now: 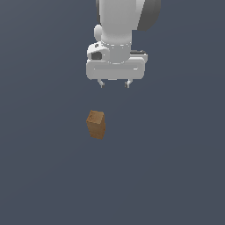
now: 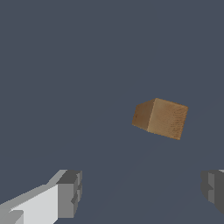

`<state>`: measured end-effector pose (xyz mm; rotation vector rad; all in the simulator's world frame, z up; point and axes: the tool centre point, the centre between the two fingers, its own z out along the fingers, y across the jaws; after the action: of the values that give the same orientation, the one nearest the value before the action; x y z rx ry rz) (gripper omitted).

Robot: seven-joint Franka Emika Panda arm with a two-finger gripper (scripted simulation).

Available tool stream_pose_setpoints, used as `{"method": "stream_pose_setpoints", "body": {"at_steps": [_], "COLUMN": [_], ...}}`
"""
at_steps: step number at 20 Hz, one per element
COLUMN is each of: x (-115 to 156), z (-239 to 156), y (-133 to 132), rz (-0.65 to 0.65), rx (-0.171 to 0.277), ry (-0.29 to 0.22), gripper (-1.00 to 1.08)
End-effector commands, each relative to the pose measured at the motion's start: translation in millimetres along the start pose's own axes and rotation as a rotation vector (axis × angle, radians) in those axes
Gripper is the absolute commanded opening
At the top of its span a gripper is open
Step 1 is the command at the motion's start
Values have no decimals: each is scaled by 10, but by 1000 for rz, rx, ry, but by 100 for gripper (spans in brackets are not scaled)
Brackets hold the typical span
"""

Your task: Pick up the object and move it to a goal position.

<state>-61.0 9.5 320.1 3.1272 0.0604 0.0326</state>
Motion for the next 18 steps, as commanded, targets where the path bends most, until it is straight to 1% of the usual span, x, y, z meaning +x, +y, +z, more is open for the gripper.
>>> {"method": "stream_pose_setpoints", "body": {"at_steps": [1, 4, 7, 9, 18], "x": [0, 23, 81, 104, 131], "z": [0, -55, -200, -260, -179], "y": [0, 21, 76, 101, 144], "rz": [0, 6, 23, 31, 44], "rx": [0, 4, 15, 19, 20], "ry": [0, 14, 51, 66, 61], "gripper": [100, 100, 100, 100, 100]}}
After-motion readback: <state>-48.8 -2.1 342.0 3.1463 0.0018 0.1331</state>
